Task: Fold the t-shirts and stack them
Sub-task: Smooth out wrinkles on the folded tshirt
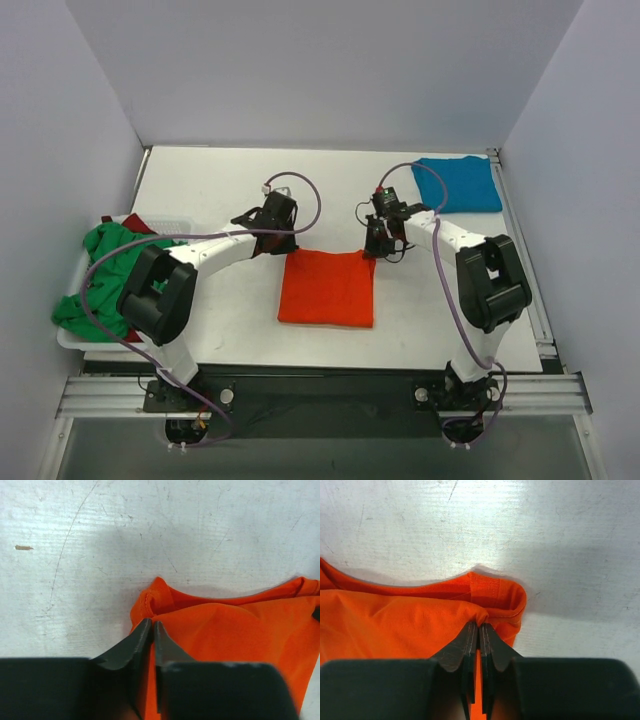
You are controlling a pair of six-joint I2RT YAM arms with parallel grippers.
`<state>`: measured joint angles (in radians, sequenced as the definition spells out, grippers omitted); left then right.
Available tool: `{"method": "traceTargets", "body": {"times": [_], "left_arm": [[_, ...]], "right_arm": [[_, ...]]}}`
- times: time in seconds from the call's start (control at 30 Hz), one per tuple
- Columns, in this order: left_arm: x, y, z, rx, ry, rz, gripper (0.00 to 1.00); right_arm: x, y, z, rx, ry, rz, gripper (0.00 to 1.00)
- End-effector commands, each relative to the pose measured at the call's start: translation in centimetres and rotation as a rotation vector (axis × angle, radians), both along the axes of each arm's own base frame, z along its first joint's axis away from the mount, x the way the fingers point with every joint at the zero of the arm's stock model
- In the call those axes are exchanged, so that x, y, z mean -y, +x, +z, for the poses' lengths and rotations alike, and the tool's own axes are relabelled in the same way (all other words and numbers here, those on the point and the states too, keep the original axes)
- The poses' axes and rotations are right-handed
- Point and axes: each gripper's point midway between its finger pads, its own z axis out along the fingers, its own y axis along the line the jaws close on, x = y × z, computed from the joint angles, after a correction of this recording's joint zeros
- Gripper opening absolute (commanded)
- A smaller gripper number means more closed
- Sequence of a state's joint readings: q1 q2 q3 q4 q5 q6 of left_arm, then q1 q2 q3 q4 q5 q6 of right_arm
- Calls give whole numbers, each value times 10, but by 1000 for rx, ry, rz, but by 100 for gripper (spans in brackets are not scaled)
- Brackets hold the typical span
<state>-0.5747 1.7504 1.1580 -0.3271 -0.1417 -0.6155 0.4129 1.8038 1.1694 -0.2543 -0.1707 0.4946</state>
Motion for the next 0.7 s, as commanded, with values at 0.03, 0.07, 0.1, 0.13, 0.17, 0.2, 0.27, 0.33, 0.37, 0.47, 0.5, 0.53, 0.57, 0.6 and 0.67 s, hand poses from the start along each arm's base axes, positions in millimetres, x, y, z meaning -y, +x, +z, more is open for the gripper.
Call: {"method": "traceTargets", "body": {"times": [0.03,0.07,0.1,0.13,0.17,0.2,0.27,0.33,0.37,0.47,0.5,0.53,0.57,0.6,0.67], "left_arm": [[8,19,29,76,-21,-31,6],[8,17,33,81,-25,-33,2],[8,16,36,85,-30,-35,0],[9,15,39,92,-34,-40,0],[8,14,44,106,-43,-40,0],[8,15,48,114,-47,-39,0],[8,15,44,104,-41,-46,0],[12,21,44,104,-45,-50,0],[16,23,37,94,-43,-60,0],[26,33,25,92,-63,-77,0],[28,35,22,92,-72,-81,0],[33,40,24,104,-87,-88,0],[35,44,17,102,-88,-91,0],[38,47,15,108,-99,-96,0],[45,56,11,114,-116,-106,0]], "right_arm": [[6,-1,25,53,-9,-8,0],[7,-2,28,61,-8,-11,0],[8,-3,38,86,0,-13,0],[10,-7,39,88,-1,-16,0],[13,-9,41,95,-1,-21,0],[15,-9,48,118,-1,-26,0],[20,-14,49,119,-3,-34,0],[23,-15,47,117,-8,-43,0],[27,-17,42,105,-14,-50,0],[39,-19,25,74,-25,-80,0],[42,-19,19,64,-25,-87,0],[43,-16,14,65,-16,-94,0],[49,-14,8,51,-8,-109,0],[51,-13,-2,29,-2,-118,0],[57,-11,-12,4,1,-126,0]]}}
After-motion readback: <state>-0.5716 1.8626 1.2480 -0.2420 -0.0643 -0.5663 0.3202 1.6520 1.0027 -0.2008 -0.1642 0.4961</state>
